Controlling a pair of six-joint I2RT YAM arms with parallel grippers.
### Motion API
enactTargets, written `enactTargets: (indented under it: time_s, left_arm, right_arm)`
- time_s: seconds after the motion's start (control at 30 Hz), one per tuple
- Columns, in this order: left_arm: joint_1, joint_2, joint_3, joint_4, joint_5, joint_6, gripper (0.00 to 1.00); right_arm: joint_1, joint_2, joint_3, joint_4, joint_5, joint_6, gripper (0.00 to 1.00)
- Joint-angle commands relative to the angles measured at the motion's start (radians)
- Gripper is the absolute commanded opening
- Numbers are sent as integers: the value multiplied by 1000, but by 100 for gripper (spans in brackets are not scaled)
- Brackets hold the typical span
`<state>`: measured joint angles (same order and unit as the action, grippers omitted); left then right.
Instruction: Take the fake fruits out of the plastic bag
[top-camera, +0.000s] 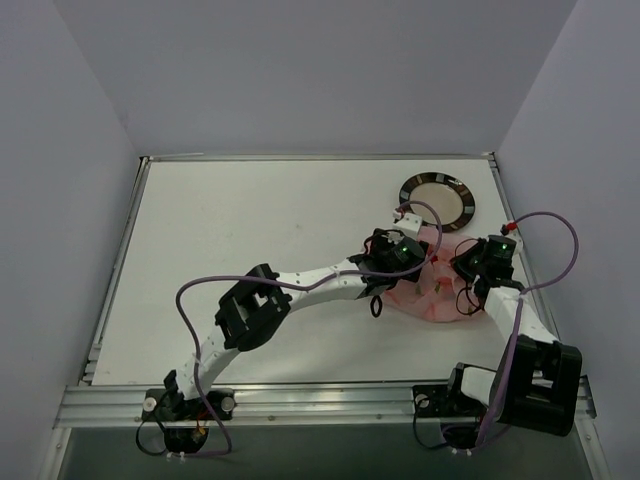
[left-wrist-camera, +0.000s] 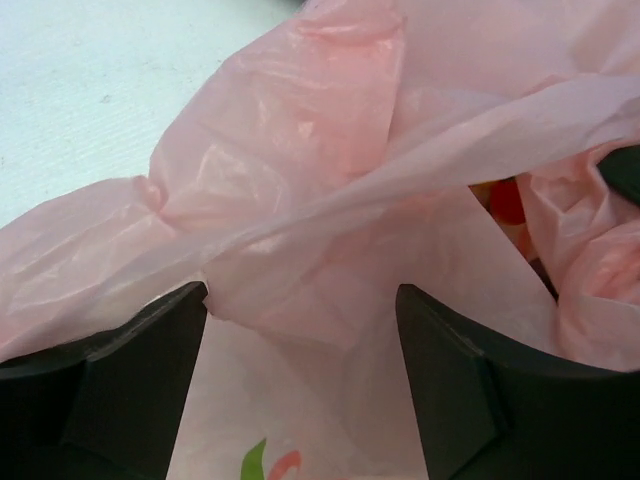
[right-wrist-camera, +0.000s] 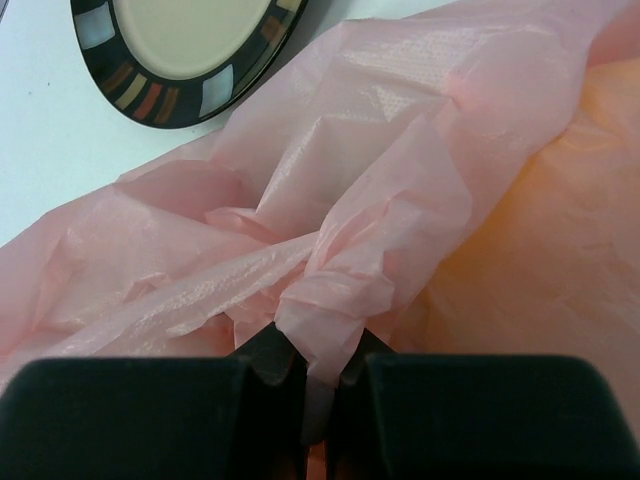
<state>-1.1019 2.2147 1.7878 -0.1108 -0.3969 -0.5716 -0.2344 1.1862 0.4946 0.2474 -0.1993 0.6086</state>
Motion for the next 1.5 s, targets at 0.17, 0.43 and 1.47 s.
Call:
enactTargets:
  time_s: [0.17, 0.43, 1.47]
  left_arm:
    - [22, 14, 9, 94, 44, 64, 4]
    - [19, -285, -393, 312, 82, -34, 2]
    - [42, -377, -450, 382, 191, -154, 2]
  right_arm:
    - [-5, 52, 34, 49, 21, 10, 0]
    - [-13, 223, 166, 133, -54, 19, 0]
    - [598, -234, 233, -404, 311, -7, 7]
